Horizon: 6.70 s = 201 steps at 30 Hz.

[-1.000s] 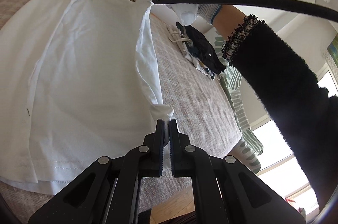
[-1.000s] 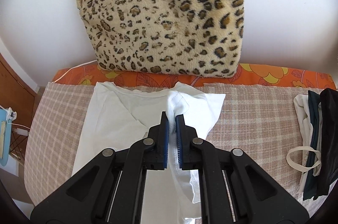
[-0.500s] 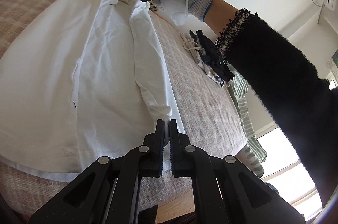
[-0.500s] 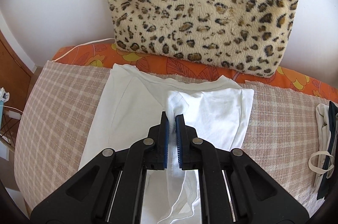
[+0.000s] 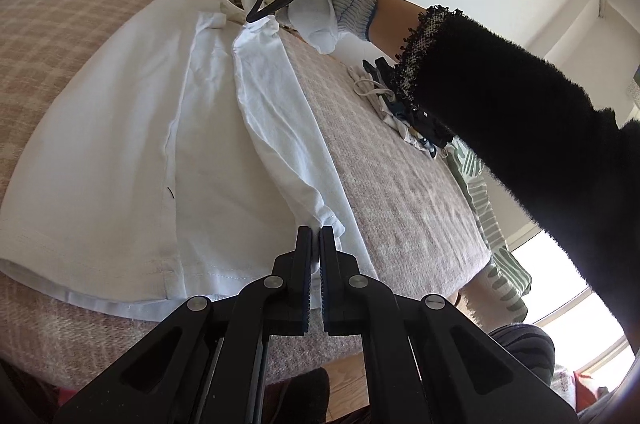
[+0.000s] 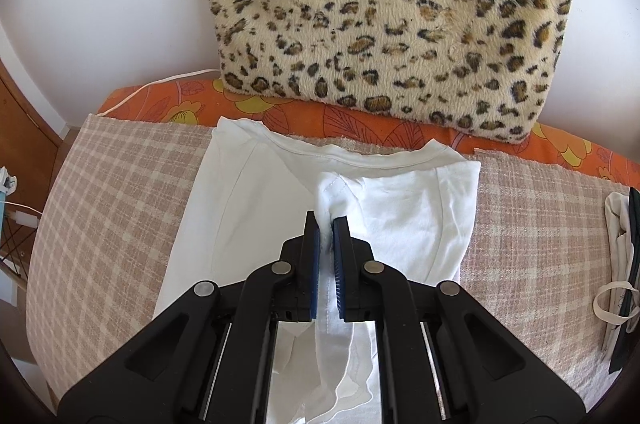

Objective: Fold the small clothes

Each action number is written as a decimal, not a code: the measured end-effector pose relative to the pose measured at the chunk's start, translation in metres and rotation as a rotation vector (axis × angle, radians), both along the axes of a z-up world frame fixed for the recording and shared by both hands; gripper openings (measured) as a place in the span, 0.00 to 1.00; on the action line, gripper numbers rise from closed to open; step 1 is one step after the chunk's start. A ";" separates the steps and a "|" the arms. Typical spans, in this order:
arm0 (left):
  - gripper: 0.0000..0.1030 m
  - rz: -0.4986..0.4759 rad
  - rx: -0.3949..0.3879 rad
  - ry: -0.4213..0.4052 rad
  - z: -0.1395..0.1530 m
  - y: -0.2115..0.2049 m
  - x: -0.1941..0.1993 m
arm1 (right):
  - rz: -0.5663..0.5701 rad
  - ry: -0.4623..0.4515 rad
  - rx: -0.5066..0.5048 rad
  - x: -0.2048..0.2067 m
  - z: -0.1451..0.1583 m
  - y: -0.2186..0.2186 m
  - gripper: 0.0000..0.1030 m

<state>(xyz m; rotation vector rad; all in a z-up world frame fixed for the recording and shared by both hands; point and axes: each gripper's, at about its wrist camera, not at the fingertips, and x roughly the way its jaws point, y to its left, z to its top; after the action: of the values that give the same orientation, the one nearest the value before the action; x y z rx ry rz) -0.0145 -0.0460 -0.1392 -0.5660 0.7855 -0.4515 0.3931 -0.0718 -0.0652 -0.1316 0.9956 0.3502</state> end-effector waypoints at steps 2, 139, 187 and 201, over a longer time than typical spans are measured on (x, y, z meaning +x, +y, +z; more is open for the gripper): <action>0.02 0.011 -0.005 0.012 -0.002 0.004 0.000 | 0.002 -0.004 0.001 0.001 0.001 0.006 0.07; 0.47 -0.081 0.254 0.201 0.005 0.122 0.015 | 0.077 0.241 0.319 -0.363 -0.062 -0.165 0.37; 0.06 -0.105 0.092 0.225 0.005 0.134 0.020 | 0.018 0.344 0.568 -0.352 -0.072 -0.188 0.08; 0.04 -0.041 -0.024 0.199 0.030 0.146 0.066 | -0.031 0.312 0.738 -0.310 -0.043 -0.209 0.07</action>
<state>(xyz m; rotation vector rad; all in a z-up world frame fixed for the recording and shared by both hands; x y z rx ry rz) 0.0513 0.1001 -0.1096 -0.6242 0.9842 -0.4470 0.0833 -0.2808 -0.1085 0.6225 1.1136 0.7016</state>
